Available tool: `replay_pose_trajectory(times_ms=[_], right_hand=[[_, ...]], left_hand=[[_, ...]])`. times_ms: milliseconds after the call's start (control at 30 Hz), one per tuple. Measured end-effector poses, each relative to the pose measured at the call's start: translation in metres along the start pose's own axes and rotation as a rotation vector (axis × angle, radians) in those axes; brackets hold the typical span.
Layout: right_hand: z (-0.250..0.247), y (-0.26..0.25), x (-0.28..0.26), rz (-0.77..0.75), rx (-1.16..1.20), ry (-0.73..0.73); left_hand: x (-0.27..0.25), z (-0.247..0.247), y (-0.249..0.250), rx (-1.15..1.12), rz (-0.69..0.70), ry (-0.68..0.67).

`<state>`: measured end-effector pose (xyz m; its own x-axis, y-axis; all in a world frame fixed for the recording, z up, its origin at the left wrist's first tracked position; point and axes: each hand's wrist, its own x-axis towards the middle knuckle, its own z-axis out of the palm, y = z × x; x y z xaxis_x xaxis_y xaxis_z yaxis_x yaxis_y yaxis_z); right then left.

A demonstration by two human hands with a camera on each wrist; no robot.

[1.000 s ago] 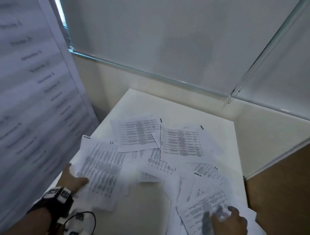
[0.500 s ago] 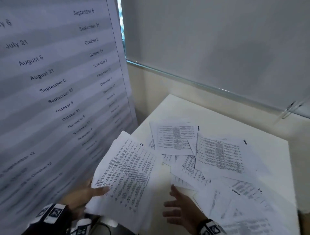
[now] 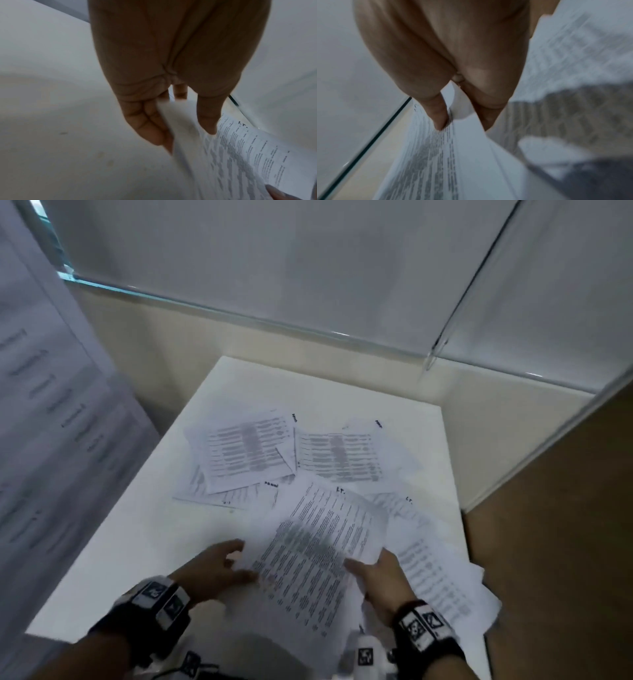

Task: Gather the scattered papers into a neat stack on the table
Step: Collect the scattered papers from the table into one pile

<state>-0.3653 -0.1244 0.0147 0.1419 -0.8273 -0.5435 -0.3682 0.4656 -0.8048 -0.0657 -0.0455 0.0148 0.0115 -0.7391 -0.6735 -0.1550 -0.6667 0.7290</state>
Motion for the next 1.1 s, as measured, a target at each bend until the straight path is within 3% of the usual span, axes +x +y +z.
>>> replay_pose_trajectory(times_ms=[100,167,300,367,533,700,800,933,1000,1100], right_hand=[[-0.053,0.035,-0.011,0.067,0.037,0.197],[-0.083,0.061,-0.021,0.138,0.061,0.301],[-0.134,0.118,-0.025,0.281,-0.073,0.461],[-0.141,0.120,-0.025,0.336,-0.155,0.495],[-0.115,0.077,-0.025,0.357,-0.600,0.642],[-0.077,0.045,-0.011,0.208,-0.930,0.624],[-0.065,0.027,0.005,0.070,-0.906,0.554],[-0.063,0.022,0.013,-0.151,-0.611,0.380],[-0.064,0.023,0.013,-0.144,-0.510,0.327],[-0.061,0.029,0.014,-0.124,-0.485,0.297]], left_hand=[[0.039,0.031,0.026,0.367,0.008,-0.040],[0.058,0.045,0.044,0.599,0.062,0.038],[0.092,0.062,0.071,0.795,0.092,0.118],[0.111,0.066,0.084,0.857,0.134,0.164],[0.153,0.064,0.106,0.670,0.109,0.315],[0.188,0.059,0.130,0.465,0.031,0.250],[0.206,0.057,0.143,0.490,-0.011,0.266],[0.217,0.055,0.138,0.454,-0.038,0.340],[0.226,0.052,0.134,0.347,-0.071,0.450],[0.227,0.048,0.132,0.201,-0.078,0.471]])
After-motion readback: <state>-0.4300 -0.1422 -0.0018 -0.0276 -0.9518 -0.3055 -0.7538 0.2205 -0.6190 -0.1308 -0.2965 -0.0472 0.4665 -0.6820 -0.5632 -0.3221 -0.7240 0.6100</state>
